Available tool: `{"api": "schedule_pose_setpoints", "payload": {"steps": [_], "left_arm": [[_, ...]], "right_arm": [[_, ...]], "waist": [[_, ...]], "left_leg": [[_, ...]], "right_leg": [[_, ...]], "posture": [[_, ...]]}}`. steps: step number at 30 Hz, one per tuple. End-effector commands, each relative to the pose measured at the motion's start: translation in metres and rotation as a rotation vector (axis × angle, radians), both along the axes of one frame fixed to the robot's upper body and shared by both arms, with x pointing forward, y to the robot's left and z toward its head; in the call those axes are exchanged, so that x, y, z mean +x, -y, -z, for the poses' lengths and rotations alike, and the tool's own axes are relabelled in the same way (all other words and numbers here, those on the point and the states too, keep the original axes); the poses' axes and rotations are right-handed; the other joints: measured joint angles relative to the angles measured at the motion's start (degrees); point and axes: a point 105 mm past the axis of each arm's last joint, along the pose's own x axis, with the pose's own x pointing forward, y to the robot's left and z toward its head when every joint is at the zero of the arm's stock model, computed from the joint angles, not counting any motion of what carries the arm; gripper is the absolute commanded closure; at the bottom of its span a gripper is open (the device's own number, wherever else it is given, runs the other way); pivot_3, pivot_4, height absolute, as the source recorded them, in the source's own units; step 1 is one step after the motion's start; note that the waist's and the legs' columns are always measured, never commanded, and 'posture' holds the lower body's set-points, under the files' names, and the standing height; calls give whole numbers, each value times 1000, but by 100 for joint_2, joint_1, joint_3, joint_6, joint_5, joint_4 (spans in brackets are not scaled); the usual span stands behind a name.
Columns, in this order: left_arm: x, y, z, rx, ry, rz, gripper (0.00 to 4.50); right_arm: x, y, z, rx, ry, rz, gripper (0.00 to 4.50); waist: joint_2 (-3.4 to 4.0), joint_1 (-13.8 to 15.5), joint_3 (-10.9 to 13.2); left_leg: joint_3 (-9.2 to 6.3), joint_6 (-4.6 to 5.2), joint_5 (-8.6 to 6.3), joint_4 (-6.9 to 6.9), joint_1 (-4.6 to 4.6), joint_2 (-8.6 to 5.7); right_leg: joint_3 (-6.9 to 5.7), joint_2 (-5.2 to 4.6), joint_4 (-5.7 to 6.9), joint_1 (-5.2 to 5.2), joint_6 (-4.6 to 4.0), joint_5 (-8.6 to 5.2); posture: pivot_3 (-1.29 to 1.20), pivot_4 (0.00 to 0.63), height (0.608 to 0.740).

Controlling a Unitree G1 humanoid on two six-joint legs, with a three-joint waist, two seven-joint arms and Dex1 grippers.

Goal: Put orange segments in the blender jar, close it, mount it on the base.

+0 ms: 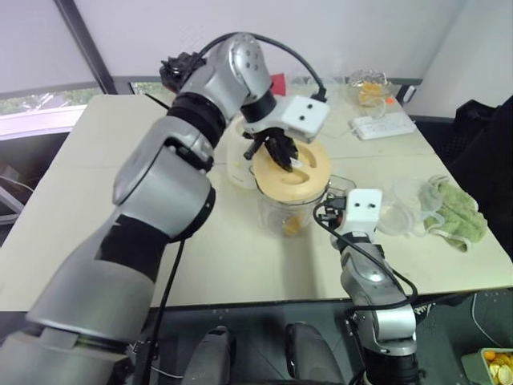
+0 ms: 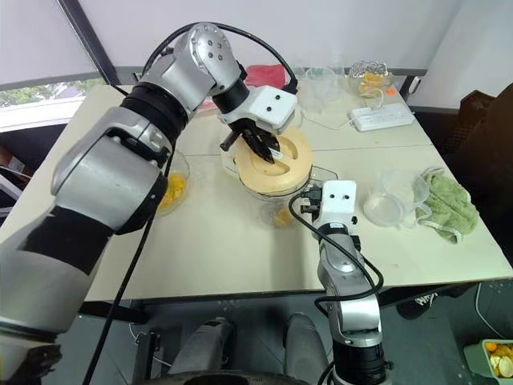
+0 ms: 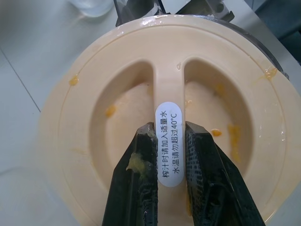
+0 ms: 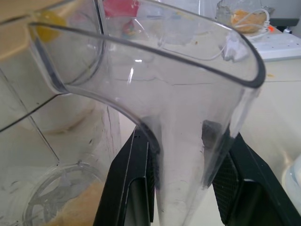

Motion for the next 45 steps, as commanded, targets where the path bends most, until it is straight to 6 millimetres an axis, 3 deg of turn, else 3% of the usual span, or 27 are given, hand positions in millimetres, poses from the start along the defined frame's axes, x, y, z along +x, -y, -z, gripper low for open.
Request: {"api": "schedule_pose_setpoints", "payload": {"steps": [1,6,17,22,30,45], "left_arm": [[-4,4,30,-29,-190,-101,4254],[-6,8,28,-64,-256,-149,4254],[0,-16,47,48,-165,-90,4254],[0,-11,43,1,-214,-136,4254],[5,-19,36,-42,-291,-277,4254],[3,-15,22,-127,-310,-260,4254]], "right_arm": [[-7,6,-17,-10,73,34,3495],[-8,7,-18,-15,73,38,3495],[-7,6,-19,-23,73,28,3495],[-5,6,-20,-26,73,24,3495],[-4,5,-20,-27,72,17,3495],[4,1,-20,-28,77,-14,3495]], "waist": [[5,19,-6],[7,20,-1],[9,6,-1],[9,10,-1],[9,4,-1],[10,-10,5]], "left_leg": [[-1,1,0,0,-1,-2],[-4,1,-1,0,-17,-5],[-5,13,-8,-5,-11,-5],[-5,13,-8,-5,-10,-4],[-5,13,-9,-6,-14,-5],[-5,14,-9,-16,-16,-4]], "right_leg": [[-1,-1,-3,1,6,0],[-2,-2,-8,-11,21,7],[-3,-2,-12,-8,27,1],[-3,-2,-12,-6,11,-8],[-3,-2,-15,-9,25,-1],[-3,-2,-17,-16,26,-1]], "posture": [[0,150,740],[0,150,740],[0,150,740],[0,150,740],[0,150,740],[0,150,740]]}}
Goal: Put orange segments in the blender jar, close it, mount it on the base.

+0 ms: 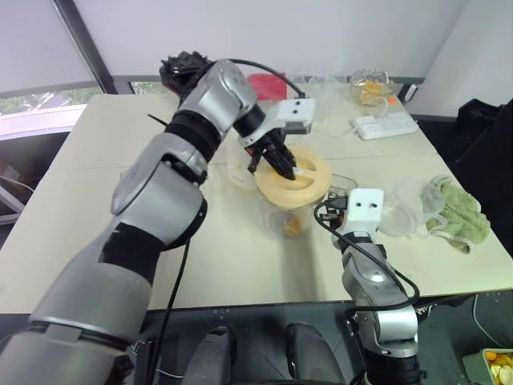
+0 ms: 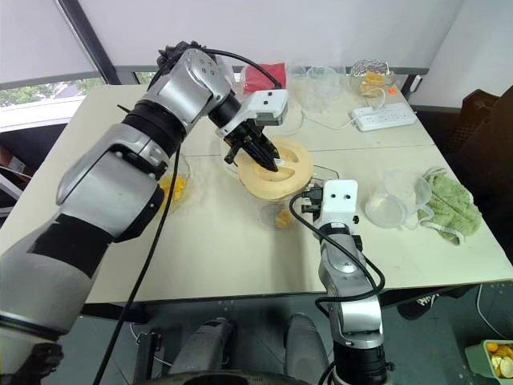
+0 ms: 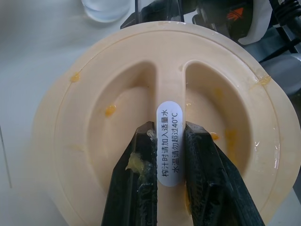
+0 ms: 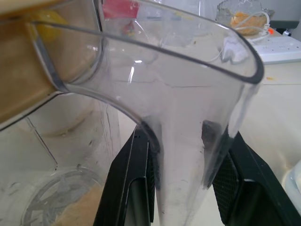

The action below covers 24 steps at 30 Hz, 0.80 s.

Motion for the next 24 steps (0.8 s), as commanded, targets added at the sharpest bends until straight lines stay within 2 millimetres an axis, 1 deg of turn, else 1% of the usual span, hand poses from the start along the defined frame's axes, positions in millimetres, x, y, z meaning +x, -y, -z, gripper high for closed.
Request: {"api": "schedule_pose_setpoints", "payload": {"steps": [1,3,4,5,6,10,12,17,18,21,22,24], "left_arm": [[0,-6,9,7,-50,-18,4254],[-4,-7,8,-3,-41,2,3195],[-4,-6,7,-7,-38,7,2824],[-4,-5,6,-14,-39,9,2289],[-4,-5,5,-19,-35,15,1882],[-6,-2,-4,-57,-16,50,1882],[-8,3,-15,-111,-15,59,1882],[-9,8,-36,-210,-23,56,1882],[-10,9,-44,-250,-24,57,1882],[-10,15,-87,-497,-23,18,1882],[-9,16,-95,-540,-24,5,1882],[-10,10,-116,-645,-37,-12,1882]], "right_arm": [[1,3,-14,-15,61,3,3495],[2,3,-13,-17,61,1,3495],[2,3,-13,-18,61,0,3495],[2,3,-13,-18,62,-2,3495],[2,2,-13,-18,62,-2,3495],[2,3,-13,-20,62,-4,3495],[2,3,-13,-22,62,-4,3495],[2,3,-13,-23,62,-5,3495],[2,4,-13,-23,62,-6,3495],[2,4,-12,-23,59,-11,3495],[2,4,-12,-23,59,-12,3495],[3,4,-12,-21,59,-14,3495]], "waist": [[0,-1,1],[7,-13,3],[15,-29,16],[7,-22,25],[5,-13,26],[8,-5,35],[10,-5,50],[10,-12,69],[10,-15,69],[9,-19,69],[7,-22,71],[8,-28,70]], "left_leg": [[1,0,0,0,0,0],[1,0,0,-1,-1,0],[2,0,0,-3,1,0],[2,0,0,-3,0,2],[-1,0,0,-3,-5,2],[1,0,0,-2,-6,0],[1,0,0,-2,-7,0],[1,0,1,0,-27,0],[2,0,1,3,-40,0],[4,-2,3,22,-88,-2],[4,-2,3,22,-88,-2],[4,-2,3,21,-88,-1]], "right_leg": [[0,0,0,0,0,0],[0,0,0,-1,0,0],[3,0,-1,-1,0,0],[4,0,3,-3,-1,0],[2,1,3,-9,-1,1],[2,1,3,-9,-2,1],[1,1,4,-11,-2,1],[1,1,6,-30,-2,2],[1,1,10,-44,-3,3],[2,2,28,-96,-21,16],[2,2,29,-97,-24,18],[2,2,29,-97,-9,9]], "posture": [[0,150,740],[0,150,740],[0,150,740],[0,150,740],[0,150,740],[0,150,740],[0,150,740],[0,150,740],[0,150,740],[0,150,740],[0,150,740],[0,150,740]]}}
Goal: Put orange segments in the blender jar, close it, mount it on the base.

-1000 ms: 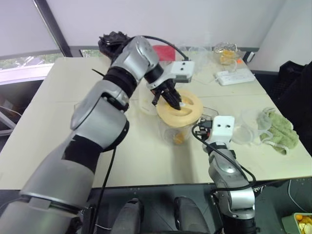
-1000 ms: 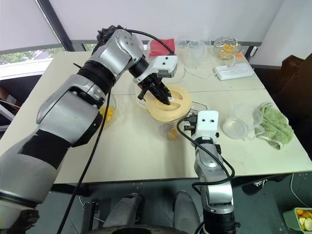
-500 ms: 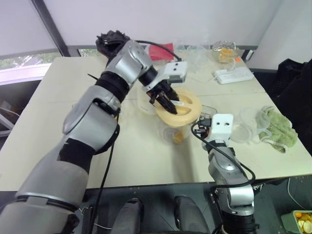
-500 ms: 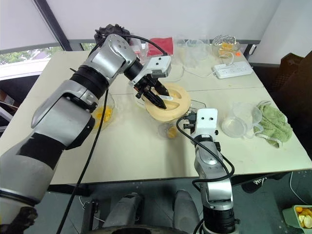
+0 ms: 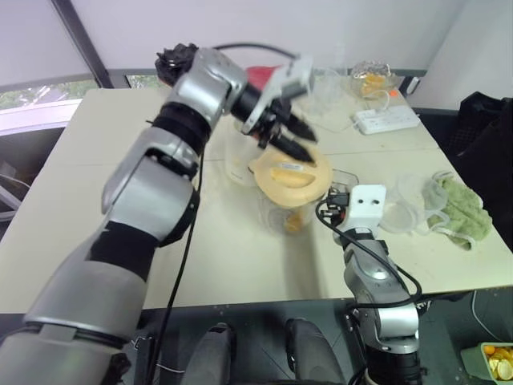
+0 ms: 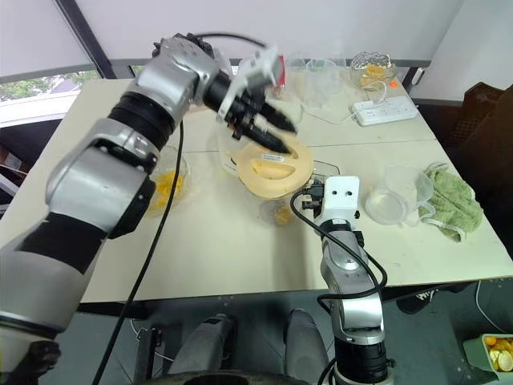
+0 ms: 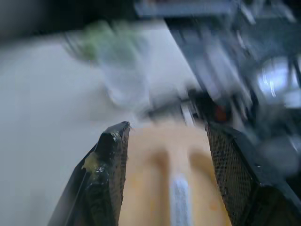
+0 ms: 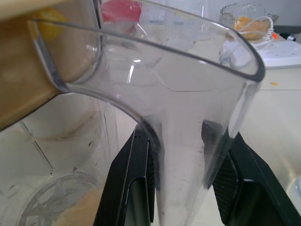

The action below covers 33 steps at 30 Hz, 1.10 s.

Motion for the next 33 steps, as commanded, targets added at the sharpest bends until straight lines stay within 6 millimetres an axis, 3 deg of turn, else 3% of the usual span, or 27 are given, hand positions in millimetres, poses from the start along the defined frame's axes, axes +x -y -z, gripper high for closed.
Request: {"api": "schedule_pose_setpoints", "payload": {"steps": [1,5,10,14,16,23,30,33], "left_arm": [[-6,-8,-49,-203,18,-4,1882],[-8,-39,-44,-245,-38,3,1882],[-23,-80,-6,-228,-95,-77,1882],[-26,-123,36,-231,-128,-334,1882],[-31,-133,48,-245,-148,-410,1882],[-49,-136,80,-312,-227,-548,1882],[-60,-133,109,-340,-272,-632,1882],[-64,-130,119,-349,-277,-649,1882]], "right_arm": [[0,3,-7,-13,26,9,3495],[1,4,-14,-6,43,6,3495],[2,7,-29,0,73,4,3495],[6,12,-49,-22,103,-12,3495],[8,15,-57,-29,110,-20,3495],[17,25,-94,-27,142,-39,3495],[44,30,-176,-21,216,-68,3495],[59,20,-213,-17,245,-104,3495]], "waist": [[1,-16,0],[11,-123,0],[23,-177,10],[23,-143,17],[21,-107,19],[19,-42,23],[28,-113,28],[29,-116,27]], "left_leg": [[0,0,0,0,0,0],[0,-1,0,-1,4,0],[-1,-10,6,-5,16,2],[-7,-29,17,-3,-5,2],[-2,-31,18,-6,0,2],[0,-42,24,-4,-3,1],[4,-47,27,-7,-2,2],[7,-47,27,-13,0,5]], "right_leg": [[0,0,0,0,3,-2],[2,0,13,0,-3,1],[11,1,47,-10,-25,13],[12,2,43,-29,-36,22],[29,-1,47,-32,-36,23],[15,-1,41,-28,-45,28],[15,-1,43,-34,-55,34],[15,0,44,-38,-59,37]], "posture": [[0,150,740],[0,150,740],[0,150,740],[0,150,740],[0,150,740],[0,150,740],[0,150,740],[0,150,740]]}}
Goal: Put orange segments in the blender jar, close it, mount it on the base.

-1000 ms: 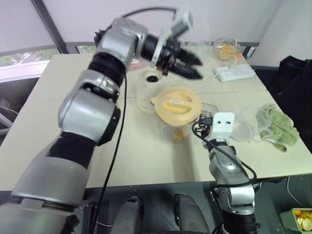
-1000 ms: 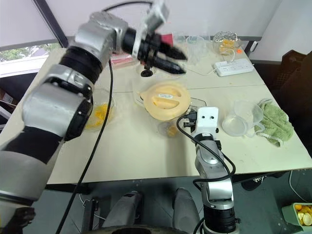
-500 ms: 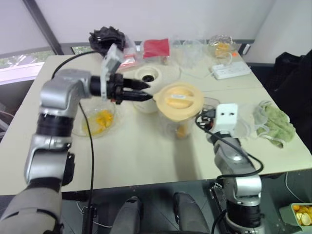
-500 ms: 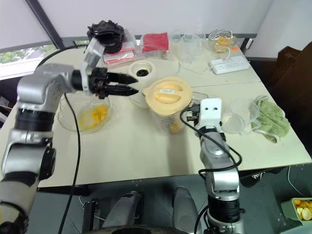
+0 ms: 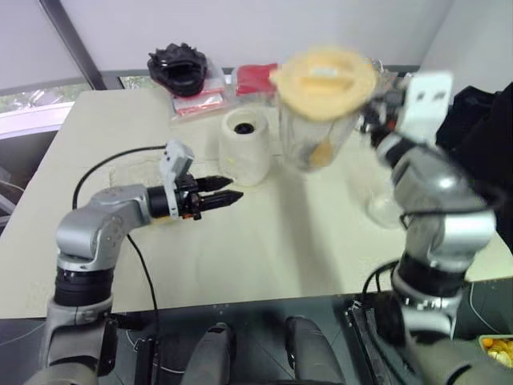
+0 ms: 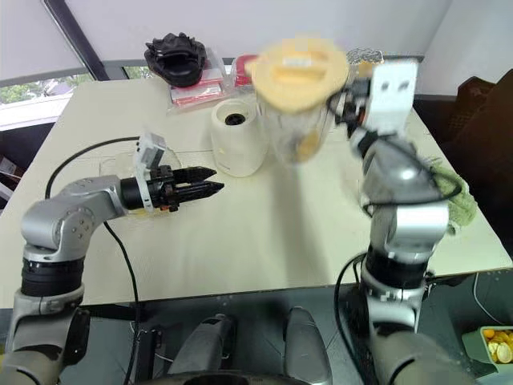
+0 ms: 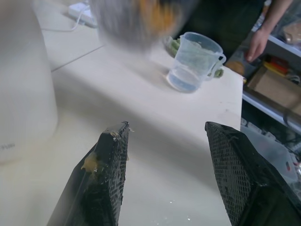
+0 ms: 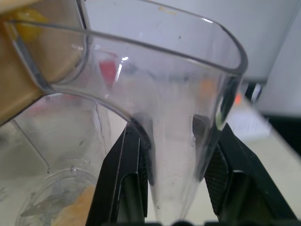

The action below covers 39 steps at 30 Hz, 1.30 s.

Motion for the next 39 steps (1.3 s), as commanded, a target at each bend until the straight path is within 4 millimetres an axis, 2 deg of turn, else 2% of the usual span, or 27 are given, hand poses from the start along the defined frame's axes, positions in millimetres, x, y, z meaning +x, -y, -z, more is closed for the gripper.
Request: {"api": "schedule_pose_setpoints", "payload": {"steps": [1,3,6,11,14,19,25,39], "left_arm": [[-7,5,-7,-24,62,-10,1882],[-9,6,-3,-32,61,-25,1882],[-9,5,1,-28,71,-61,1882],[-13,2,3,-37,75,-115,1882],[-15,-1,3,-33,78,-146,1882],[-19,-6,2,-27,80,-181,1882],[-19,-10,1,-15,79,-202,1882],[-7,-8,-2,-10,88,-188,1882]], "right_arm": [[9,-17,-47,13,80,-75,3495],[25,-37,-67,38,95,-130,3495],[47,-62,-80,64,94,-172,3495],[75,-97,-81,106,78,-224,3495],[86,-108,-76,104,64,-235,3495],[100,-114,-52,80,13,-236,3495],[104,-116,-37,54,-30,-243,3495],[82,-112,-20,49,-98,-252,3495]], "waist": [[1,-4,0],[1,-10,0],[1,-13,0],[1,8,0],[-2,18,1],[-2,-3,1],[-1,-16,2],[-1,-6,1]], "left_leg": [[2,0,0,-1,0,1],[5,0,0,-1,0,1],[12,0,0,-3,0,2],[12,-1,1,-6,-4,1],[10,-4,2,-6,-10,-1],[9,-5,2,-11,-11,-1],[10,-7,4,-13,-8,0],[9,-10,5,-13,-8,1]], "right_leg": [[0,1,0,-2,-2,1],[1,0,0,-3,-3,2],[5,0,-2,-5,-6,5],[5,-1,-5,-7,-6,5],[5,-2,-9,-9,-6,5],[5,-2,-11,-12,-6,5],[5,1,-5,-15,-6,5],[5,1,-2,-16,-6,5]], "posture": [[0,150,740],[0,150,740],[0,150,740],[0,150,740],[0,150,740],[0,150,740],[0,150,740],[0,150,740]]}}
